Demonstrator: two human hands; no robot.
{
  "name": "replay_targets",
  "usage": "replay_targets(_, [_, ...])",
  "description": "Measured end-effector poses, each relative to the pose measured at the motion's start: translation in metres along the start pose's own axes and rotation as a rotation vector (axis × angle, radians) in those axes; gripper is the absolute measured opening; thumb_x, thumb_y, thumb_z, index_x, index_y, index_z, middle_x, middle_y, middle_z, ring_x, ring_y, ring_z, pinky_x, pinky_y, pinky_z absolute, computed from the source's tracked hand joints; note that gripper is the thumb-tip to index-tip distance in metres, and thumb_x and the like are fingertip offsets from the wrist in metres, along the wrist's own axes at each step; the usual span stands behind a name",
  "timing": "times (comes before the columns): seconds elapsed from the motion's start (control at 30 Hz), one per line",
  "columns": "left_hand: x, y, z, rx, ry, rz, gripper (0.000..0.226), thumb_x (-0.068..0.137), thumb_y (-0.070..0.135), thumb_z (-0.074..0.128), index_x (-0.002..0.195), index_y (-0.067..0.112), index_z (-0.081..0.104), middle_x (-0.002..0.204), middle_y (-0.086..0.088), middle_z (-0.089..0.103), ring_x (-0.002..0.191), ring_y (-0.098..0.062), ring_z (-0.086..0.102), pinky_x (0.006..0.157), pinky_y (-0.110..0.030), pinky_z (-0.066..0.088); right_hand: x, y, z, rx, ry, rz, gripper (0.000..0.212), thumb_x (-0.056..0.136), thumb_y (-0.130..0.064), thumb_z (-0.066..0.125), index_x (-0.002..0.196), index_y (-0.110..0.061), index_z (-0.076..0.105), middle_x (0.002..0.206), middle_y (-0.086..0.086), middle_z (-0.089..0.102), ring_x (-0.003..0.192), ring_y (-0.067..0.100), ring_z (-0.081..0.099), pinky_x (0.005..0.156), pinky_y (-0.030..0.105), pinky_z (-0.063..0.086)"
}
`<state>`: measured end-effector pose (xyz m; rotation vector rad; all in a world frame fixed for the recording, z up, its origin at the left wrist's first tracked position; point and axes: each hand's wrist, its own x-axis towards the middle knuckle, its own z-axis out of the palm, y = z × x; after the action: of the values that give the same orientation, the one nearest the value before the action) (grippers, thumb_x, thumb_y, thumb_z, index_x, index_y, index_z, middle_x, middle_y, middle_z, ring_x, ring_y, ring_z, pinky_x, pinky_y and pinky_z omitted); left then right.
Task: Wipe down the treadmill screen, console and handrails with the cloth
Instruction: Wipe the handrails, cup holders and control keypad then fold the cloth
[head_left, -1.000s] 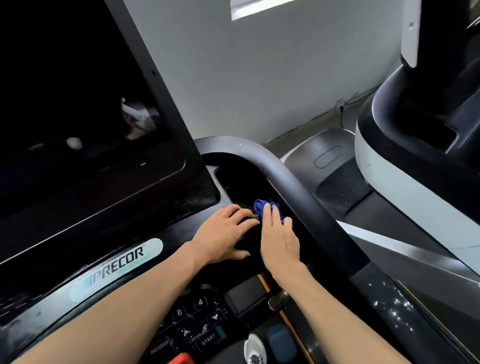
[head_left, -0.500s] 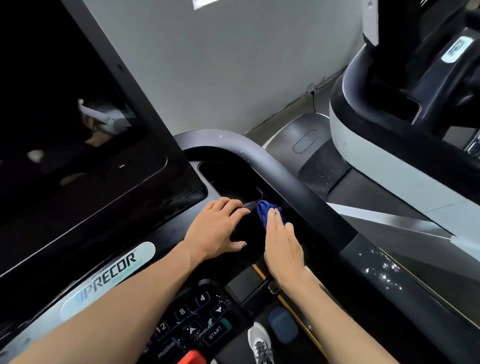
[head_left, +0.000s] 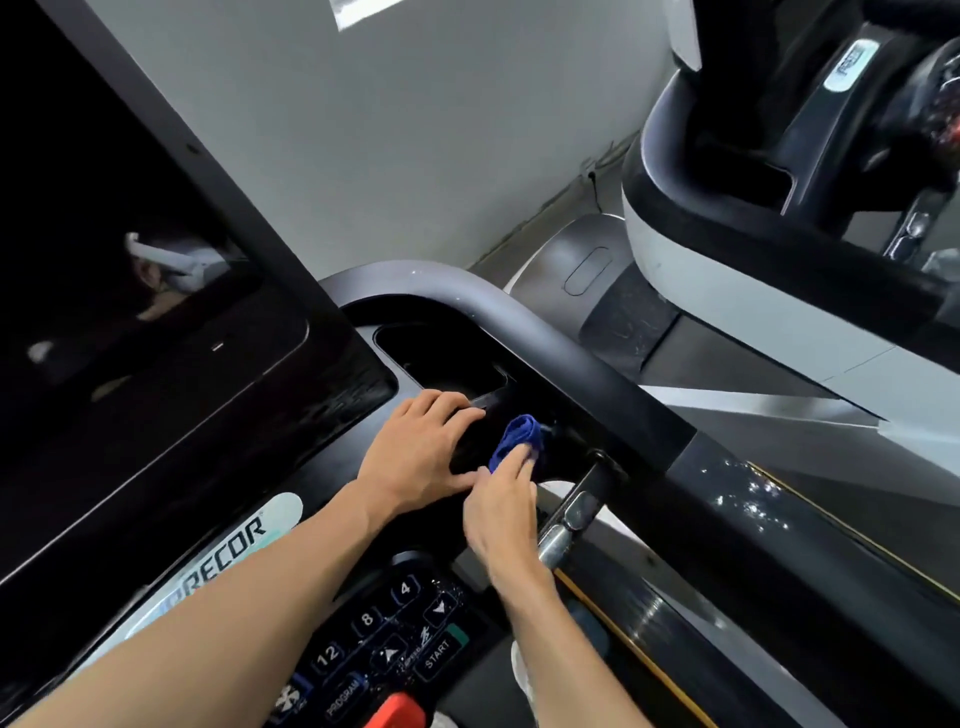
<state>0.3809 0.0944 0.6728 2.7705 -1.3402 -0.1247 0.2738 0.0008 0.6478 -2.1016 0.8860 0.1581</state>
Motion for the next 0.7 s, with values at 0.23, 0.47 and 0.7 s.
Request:
replay_targets(0.23, [-0.002,-0.002,-0.009,-0.022,-0.084,0.025,0.078,0.074,0.052,0.05,0.147,0.025,0.05,0.143,0.001,0.05,0.133,-0.021,0.041,0.111,-0.036,0.035,-0.003,-0.004,-0.005,0.191,0.146,0.071,0.06,0.104,-0.015,0.045,0.157,-0.007,0.017,0.157,0.016,0.033,0.131,0.033,0.046,0.105,0.041,0.042])
replay_targets(0.47, [0.0,-0.005,-0.01,-0.062,-0.143,0.009,0.082,0.077,0.042,0.019,0.154,0.024,0.041,0.151,0.0,0.042,0.139,-0.022,0.031,0.117,-0.036,0.025,0.002,-0.031,0.006,0.299,0.248,0.236,0.048,0.103,-0.013,0.041,0.15,-0.008,0.031,0.137,0.019,0.054,0.115,0.036,0.057,0.091,0.043,0.048])
replay_targets(0.7, [0.0,-0.007,-0.013,-0.088,-0.139,0.028,0.08,0.08,0.038,0.015,0.152,0.021,0.044,0.15,-0.002,0.044,0.138,-0.022,0.033,0.117,-0.036,0.026,0.043,-0.022,-0.029,0.56,0.375,0.382,0.024,0.1,-0.008,0.036,0.114,-0.01,0.055,0.122,0.011,0.039,0.087,0.026,0.049,0.06,0.021,0.036])
